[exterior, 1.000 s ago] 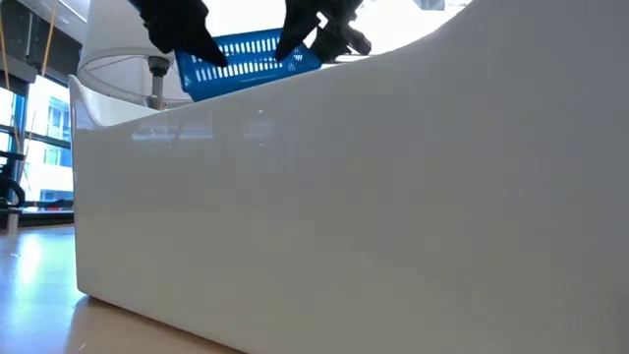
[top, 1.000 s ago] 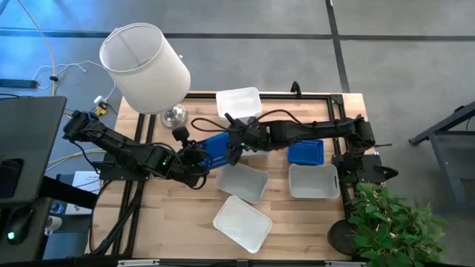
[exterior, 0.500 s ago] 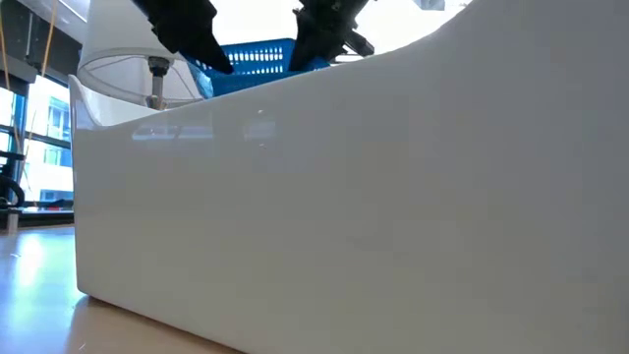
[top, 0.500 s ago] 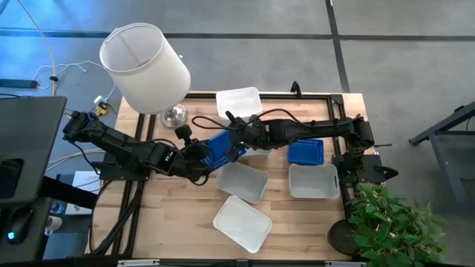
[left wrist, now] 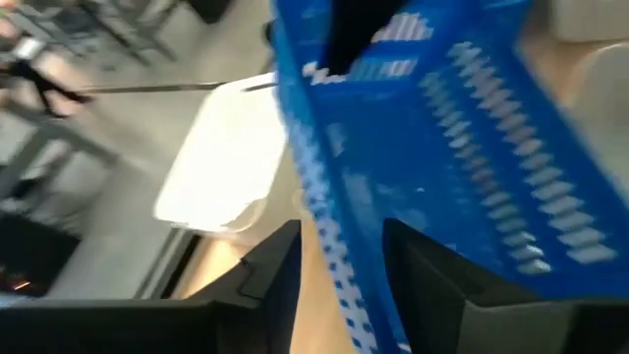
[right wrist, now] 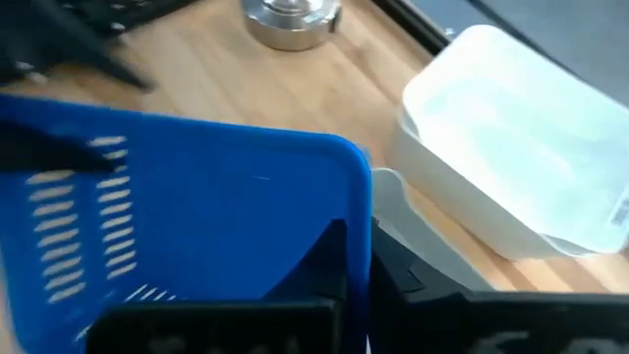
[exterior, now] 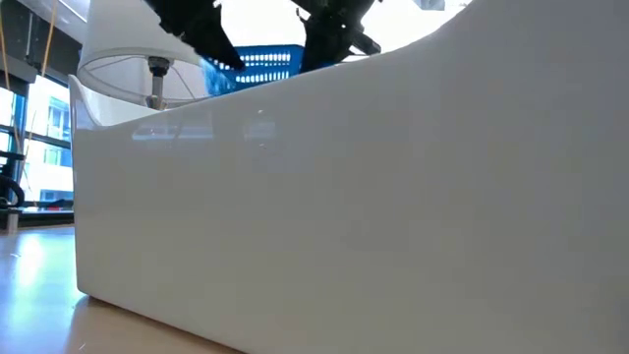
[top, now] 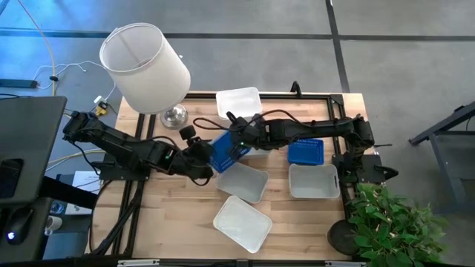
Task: Stack baskets by color
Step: Stack the left blue bin into the top blue bin
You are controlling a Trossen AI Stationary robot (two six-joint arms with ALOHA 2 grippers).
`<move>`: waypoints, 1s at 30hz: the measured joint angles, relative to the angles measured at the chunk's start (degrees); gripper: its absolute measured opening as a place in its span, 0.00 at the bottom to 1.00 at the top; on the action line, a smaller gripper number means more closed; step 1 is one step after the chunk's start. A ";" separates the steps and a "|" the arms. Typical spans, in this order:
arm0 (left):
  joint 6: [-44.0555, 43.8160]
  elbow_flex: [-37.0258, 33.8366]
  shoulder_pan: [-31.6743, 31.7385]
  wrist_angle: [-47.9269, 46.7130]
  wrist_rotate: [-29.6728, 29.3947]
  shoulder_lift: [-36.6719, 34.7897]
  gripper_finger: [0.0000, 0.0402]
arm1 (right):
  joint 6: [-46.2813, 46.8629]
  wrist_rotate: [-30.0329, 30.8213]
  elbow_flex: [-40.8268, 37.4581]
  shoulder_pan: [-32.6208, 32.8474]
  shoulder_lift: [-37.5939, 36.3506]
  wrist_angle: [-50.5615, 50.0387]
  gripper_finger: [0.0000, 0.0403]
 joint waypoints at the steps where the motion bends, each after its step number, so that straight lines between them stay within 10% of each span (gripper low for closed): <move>1: 0.46 0.54 -0.10 0.00 1.71 -0.02 0.34 | 0.19 0.86 0.00 -0.02 0.00 -0.41 0.00; 18: 4.31 2.94 -0.44 -2.81 7.66 -0.02 0.34 | 1.51 5.69 0.00 -0.25 -0.07 -12.70 0.00; 30: 0.83 2.94 -0.49 -8.41 7.71 -0.02 0.33 | 10.71 20.49 0.00 3.20 -1.83 -29.97 0.00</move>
